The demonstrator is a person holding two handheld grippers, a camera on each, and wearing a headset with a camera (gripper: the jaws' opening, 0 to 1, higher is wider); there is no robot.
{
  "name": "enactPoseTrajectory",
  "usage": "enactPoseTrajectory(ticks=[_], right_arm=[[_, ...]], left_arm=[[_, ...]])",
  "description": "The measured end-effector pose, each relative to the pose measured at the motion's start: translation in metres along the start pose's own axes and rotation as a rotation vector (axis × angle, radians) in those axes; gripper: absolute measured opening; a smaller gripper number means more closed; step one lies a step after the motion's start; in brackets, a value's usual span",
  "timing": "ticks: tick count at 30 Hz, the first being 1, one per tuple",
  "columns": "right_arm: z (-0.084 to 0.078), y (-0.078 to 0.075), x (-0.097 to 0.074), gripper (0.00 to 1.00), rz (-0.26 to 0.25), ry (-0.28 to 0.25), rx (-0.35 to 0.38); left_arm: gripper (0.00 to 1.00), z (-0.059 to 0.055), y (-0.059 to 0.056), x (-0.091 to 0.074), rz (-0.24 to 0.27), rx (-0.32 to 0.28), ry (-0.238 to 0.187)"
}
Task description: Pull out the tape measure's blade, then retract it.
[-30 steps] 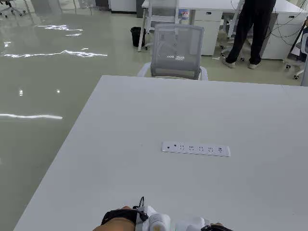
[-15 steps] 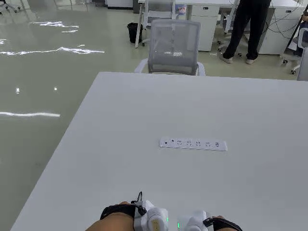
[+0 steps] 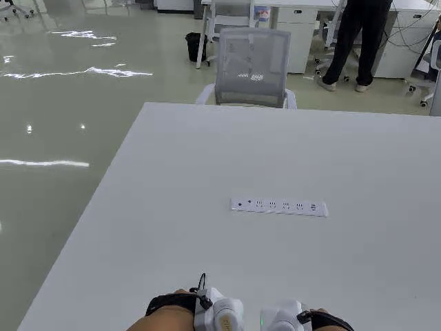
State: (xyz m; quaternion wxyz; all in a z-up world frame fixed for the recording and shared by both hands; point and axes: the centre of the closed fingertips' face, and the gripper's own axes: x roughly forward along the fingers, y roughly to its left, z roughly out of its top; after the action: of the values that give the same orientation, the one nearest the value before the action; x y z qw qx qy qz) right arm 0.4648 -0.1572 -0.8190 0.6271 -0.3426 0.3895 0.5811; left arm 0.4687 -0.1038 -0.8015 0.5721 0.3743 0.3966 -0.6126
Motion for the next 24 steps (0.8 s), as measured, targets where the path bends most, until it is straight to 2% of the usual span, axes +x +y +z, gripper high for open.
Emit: enactPoseTrajectory(ticks=[24], right_arm=[[-0.028, 0.001, -0.015, 0.11, 0.002, 0.028, 0.024]], left_arm=[[0.40, -0.001, 0.000, 0.000, 0.001, -0.006, 0.002]])
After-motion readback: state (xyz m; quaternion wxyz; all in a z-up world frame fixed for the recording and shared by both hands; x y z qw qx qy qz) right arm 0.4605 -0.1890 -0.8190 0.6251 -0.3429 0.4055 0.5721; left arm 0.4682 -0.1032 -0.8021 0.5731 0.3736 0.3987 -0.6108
